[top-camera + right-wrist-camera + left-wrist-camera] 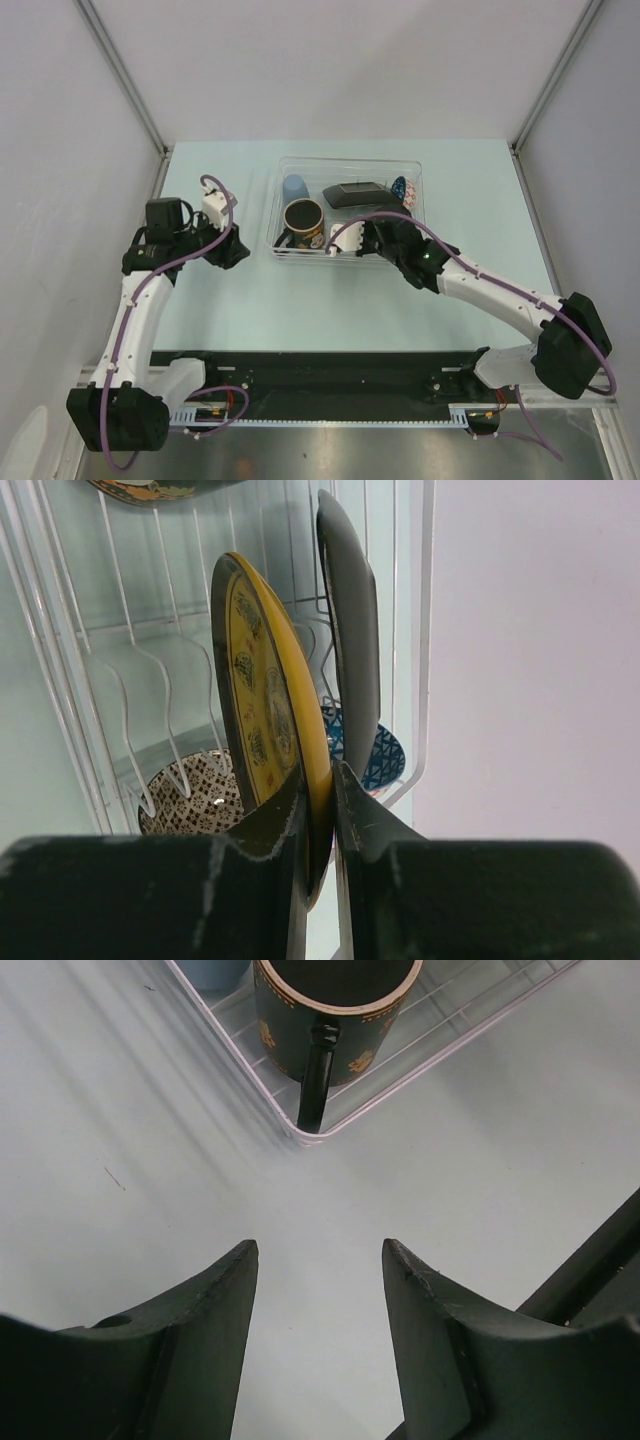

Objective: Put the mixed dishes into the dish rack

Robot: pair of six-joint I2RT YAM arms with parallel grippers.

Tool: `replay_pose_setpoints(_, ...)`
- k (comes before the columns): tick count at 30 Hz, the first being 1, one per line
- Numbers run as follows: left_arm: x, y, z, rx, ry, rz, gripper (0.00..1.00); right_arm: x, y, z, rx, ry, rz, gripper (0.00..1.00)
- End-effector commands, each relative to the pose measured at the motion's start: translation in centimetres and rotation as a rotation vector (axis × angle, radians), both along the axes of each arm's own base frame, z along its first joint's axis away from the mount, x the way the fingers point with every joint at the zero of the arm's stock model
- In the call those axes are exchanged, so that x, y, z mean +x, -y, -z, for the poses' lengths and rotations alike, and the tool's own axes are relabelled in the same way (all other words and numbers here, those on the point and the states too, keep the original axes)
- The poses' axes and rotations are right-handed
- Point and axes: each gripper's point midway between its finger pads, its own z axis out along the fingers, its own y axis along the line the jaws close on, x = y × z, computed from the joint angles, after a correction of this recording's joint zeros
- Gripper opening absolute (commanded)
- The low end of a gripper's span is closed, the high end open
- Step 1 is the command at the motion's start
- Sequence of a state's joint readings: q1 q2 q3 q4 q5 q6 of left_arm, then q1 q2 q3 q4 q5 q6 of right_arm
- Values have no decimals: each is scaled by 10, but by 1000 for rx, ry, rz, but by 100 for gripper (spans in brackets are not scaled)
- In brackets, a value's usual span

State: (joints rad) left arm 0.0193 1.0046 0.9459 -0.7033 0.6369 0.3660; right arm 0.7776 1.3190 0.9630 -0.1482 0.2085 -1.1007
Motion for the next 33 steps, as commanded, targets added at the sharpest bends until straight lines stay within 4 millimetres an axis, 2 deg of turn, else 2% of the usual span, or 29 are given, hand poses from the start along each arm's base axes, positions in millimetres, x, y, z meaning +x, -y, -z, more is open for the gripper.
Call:
replay_pose_setpoints(1, 2, 2, -8, -25, 39, 11, 58, 9, -8, -9, 57, 35, -12, 0)
replay_pose_setpoints(13, -2, 1, -13, -20, 55, 15, 58, 13, 8, 30, 84, -41, 45, 0)
replay_pose_setpoints(18, -2, 1, -15, -23, 60, 19, 58, 12, 4, 48, 78, -88, 45, 0)
replay_pose_setpoints(20, -3, 2, -15, -25, 59, 20, 58, 14, -3, 47, 113, -84, 38, 0)
replay_pose_setpoints(26, -5, 0, -17, -9, 65, 26, 58, 14, -14, 68, 133, -138, 52, 0)
replay_pose_setpoints(33, -6, -1, -19, -2, 75, 21, 59, 15, -11, 86, 124, -175, 107, 6)
